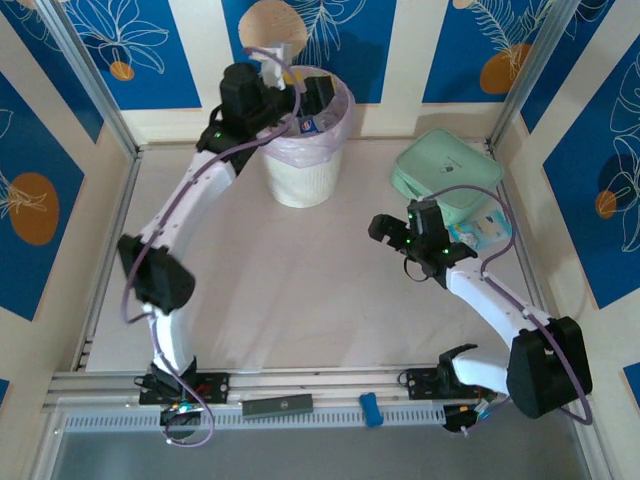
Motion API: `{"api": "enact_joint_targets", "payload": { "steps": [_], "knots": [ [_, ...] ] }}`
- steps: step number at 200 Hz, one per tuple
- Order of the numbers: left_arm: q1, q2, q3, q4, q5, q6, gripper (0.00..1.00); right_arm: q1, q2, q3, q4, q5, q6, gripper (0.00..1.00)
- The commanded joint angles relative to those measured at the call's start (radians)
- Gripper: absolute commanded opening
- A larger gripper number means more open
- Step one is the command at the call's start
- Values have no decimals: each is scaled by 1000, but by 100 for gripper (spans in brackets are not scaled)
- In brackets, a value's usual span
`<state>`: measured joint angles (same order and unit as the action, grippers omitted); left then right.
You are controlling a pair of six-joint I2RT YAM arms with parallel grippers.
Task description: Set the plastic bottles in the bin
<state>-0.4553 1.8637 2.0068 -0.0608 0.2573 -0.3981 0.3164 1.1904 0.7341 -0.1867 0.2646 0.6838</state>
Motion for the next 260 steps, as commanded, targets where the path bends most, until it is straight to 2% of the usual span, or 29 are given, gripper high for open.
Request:
{"api": "enact_joint_targets", "payload": {
  "steps": [1,36,63,97,126,146,165,180,200,217,233,243,260],
  "knots": [
    [11,-171,-205,48,-110,109,100,-63,24,3,42,31,-100,99],
    [29,-435,-561,25,-260,173,100,-157,101,-7,150,62,-233,99],
    [44,-608,-807,-30,-436,225,100,-182,176,13,218,58,-360,99],
    [75,-766,-1052,-65,-660,236,100,-183,238,4,322,96,-524,99],
    [109,-845,-1229,-9,-807,226,100,-195,286,-74,439,130,-569,99],
    [137,-843,-1325,39,-866,232,100,-210,303,-95,523,104,-584,99],
    [160,-818,-1383,61,-901,235,100,-222,328,-138,688,74,-604,99],
    [167,-792,-1423,104,-914,246,100,-244,353,-129,697,60,-573,98],
    [173,-745,-1491,237,-942,278,100,-259,321,-191,761,27,-572,98],
    [178,-686,-1544,374,-946,303,100,-283,301,-284,906,3,-548,99],
    [178,-615,-1560,469,-927,325,100,-292,346,-350,1082,3,-534,99],
    [178,-570,-1564,521,-913,349,100,-286,329,-334,1012,18,-537,99],
    [179,-492,-1579,653,-923,393,100,-285,333,-337,1025,21,-539,99]
  ]
}}
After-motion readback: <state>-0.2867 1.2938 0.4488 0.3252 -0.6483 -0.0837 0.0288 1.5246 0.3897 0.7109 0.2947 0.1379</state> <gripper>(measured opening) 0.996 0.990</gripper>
